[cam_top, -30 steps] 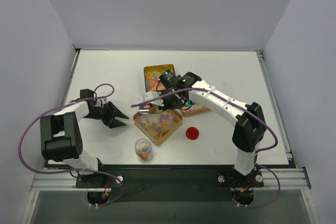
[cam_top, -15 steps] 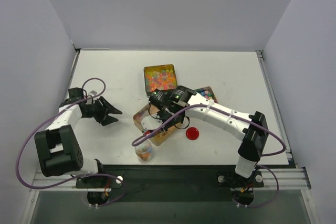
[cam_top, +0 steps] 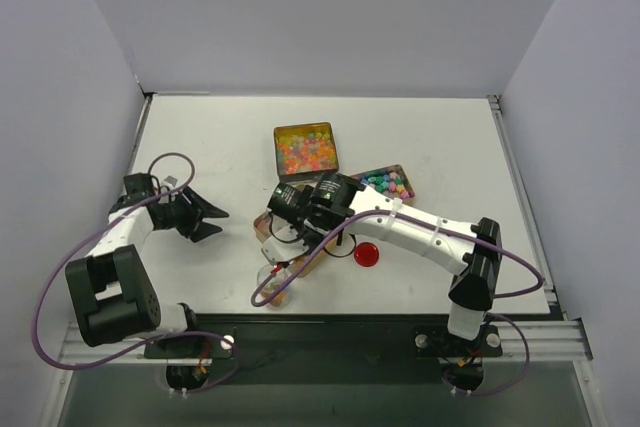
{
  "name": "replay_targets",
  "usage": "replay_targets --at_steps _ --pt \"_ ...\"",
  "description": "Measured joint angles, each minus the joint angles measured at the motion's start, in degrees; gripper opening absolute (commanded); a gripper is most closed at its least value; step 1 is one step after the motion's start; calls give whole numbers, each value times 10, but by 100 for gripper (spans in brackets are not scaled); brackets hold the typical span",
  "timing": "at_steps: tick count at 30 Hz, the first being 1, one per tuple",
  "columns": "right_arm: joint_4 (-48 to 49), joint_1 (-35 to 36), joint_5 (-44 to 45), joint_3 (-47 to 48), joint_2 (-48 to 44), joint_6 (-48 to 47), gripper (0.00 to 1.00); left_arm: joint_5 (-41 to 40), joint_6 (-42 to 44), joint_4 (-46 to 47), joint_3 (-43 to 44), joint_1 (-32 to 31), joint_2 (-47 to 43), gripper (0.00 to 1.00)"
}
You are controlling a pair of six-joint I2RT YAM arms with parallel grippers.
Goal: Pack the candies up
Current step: Place the fake candies in the packing bottle.
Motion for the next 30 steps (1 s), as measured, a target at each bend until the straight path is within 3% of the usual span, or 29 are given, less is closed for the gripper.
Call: replay_targets --at_steps 30 --pt "-91 80 147 94 82 -27 0 23 -61 68 -23 13 -32 59"
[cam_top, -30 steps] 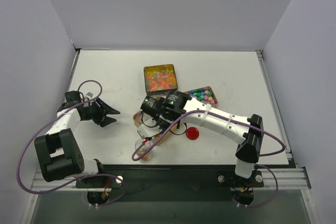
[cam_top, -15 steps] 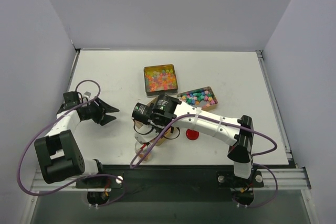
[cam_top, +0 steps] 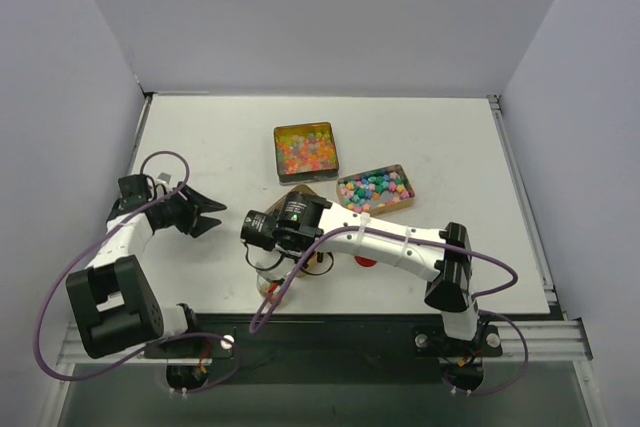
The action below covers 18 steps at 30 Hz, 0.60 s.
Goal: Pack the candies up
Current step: Place the fake candies in the packing bottle.
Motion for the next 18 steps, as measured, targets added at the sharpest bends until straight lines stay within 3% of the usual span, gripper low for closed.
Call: replay_targets --at_steps 11,18 --pt "-9 15 41 17 5 5 0 7 -3 6 -16 0 -58 60" --pt "-17 -24 13 99 13 82 0 53 50 4 3 -4 -74 61"
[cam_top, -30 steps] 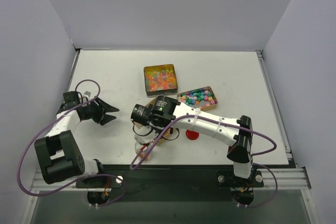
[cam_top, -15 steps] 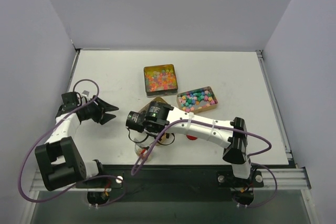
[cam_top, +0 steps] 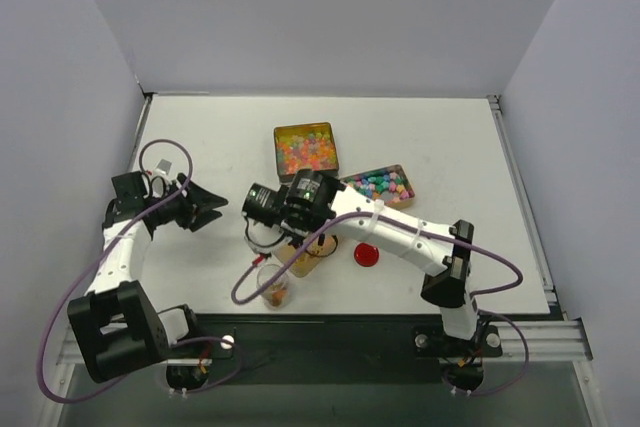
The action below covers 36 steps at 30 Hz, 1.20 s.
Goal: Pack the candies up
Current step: Place the fake candies in the packing bottle, then adjust the spatula.
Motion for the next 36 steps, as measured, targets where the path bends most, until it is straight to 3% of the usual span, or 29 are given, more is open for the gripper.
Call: replay_targets --at_steps 9,16,20,23,24,28,34,36 --pt "-7 -119 -64 78 59 77 0 102 -4 80 34 -49 0 62" --pt "3 -129 -95 105 86 85 0 90 -31 153 49 -170 14 61" --pt "17 -129 -110 116 86 92 0 68 -60 184 49 -206 49 59" --pt "28 -130 -121 118 86 107 0 60 -78 207 49 -213 71 44" --pt "31 -133 -127 120 85 113 0 58 -85 215 49 -213 77 30" --pt "36 -149 -162 123 80 140 0 75 -106 259 47 -212 103 1" --pt "39 -196 -244 94 41 178 0 151 -262 521 8 -213 139 0" --pt "43 -201 -265 89 31 187 5 167 -305 572 2 -213 156 0"
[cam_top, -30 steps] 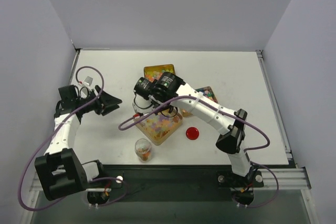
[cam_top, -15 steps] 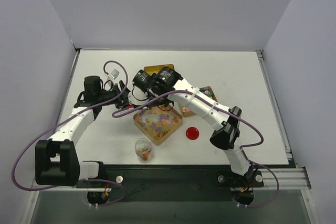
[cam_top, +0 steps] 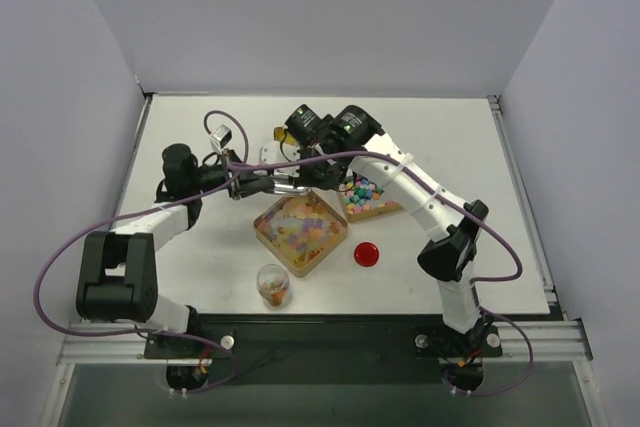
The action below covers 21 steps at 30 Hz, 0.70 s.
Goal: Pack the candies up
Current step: Adjust the spatula.
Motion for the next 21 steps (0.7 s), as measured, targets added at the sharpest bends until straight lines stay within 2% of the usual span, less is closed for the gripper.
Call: replay_targets --at_steps 1,4,7,14,21 --pt "2 -4 -10 0 -3 4 16 5 -16 15 -1 1 6 0" --pt "14 -20 -38 0 -5 19 30 12 -51 52 -5 7 13 0" --pt "28 -40 -65 0 -9 40 36 7 -71 70 -13 17 17 0" --pt "46 -89 -104 -31 -62 67 37 -8 -80 73 -19 26 34 0" --pt "55 -91 -128 -38 -81 75 37 -8 -80 73 -18 24 47 0"
